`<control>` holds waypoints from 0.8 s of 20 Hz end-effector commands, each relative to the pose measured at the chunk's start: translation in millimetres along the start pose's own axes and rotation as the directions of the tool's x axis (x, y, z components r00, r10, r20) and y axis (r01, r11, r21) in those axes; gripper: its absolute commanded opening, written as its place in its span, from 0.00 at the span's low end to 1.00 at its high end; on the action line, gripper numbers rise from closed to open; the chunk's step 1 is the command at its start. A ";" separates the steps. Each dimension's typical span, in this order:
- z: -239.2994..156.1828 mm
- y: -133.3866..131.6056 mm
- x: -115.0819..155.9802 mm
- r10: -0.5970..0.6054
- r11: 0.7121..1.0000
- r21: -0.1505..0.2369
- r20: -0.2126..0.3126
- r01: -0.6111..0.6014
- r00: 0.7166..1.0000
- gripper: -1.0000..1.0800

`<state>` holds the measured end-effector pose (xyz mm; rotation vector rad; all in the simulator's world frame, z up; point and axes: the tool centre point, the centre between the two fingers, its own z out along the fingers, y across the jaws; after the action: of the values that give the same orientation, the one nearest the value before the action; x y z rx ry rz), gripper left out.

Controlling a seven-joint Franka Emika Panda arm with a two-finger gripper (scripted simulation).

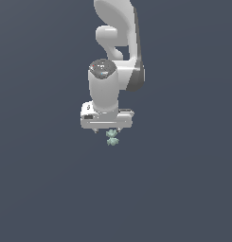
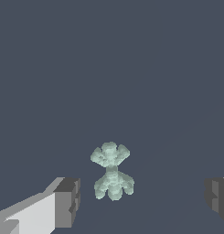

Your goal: Pick up the object and move it to a goal position.

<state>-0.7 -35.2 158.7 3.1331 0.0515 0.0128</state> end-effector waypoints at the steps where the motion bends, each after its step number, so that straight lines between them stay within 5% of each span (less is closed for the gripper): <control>1: 8.4 -1.9 -3.9 -0.015 1.000 0.001 0.002 0.015 1.000 0.96; 16: 67.9 -18.3 -38.5 -0.130 0.992 0.009 0.007 0.130 0.992 0.96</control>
<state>-37.6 -19.4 92.7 3.1314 0.2465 -0.0013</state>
